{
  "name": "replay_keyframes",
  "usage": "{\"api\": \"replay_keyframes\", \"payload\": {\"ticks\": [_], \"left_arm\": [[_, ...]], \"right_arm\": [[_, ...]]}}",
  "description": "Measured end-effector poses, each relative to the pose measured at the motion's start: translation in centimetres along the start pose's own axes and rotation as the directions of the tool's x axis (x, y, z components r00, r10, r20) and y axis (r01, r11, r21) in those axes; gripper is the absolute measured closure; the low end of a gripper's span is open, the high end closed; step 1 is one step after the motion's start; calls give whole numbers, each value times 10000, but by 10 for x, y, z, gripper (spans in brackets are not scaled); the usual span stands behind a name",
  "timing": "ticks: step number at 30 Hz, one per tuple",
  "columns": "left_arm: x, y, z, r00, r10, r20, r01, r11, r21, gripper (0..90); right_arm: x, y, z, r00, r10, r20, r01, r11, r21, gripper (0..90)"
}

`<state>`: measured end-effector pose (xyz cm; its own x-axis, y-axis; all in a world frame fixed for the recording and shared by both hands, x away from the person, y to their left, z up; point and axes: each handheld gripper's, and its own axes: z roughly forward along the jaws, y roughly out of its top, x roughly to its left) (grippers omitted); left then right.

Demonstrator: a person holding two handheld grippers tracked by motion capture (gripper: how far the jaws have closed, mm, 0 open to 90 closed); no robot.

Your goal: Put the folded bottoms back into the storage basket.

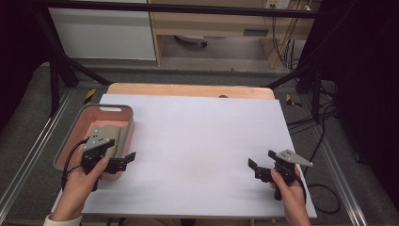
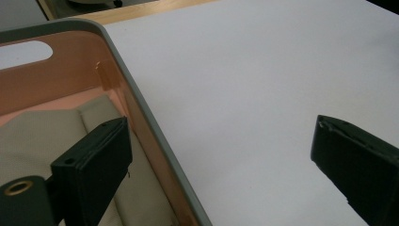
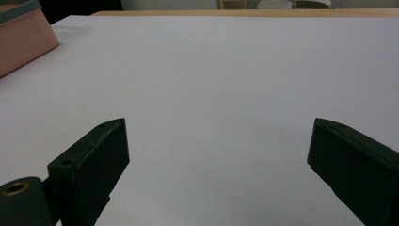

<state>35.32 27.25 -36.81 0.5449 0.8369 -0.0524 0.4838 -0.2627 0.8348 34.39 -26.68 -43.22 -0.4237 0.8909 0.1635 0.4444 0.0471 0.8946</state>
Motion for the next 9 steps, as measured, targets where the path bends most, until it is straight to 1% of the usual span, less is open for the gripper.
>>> {"api": "replay_keyframes", "payload": {"ticks": [6, 9], "left_arm": [[0, -1, 2, 10000, -53, 17, 53, 10000, 71, 62], [-2, -1, 2, 10000, -86, 27, 86, 10000, 23, 64]], "right_arm": [[7, -1, 6, 9994, -197, -269, 196, 9998, -36, 61], [8, -1, 5, 9994, -207, -286, 205, 9998, -84, 60]]}}
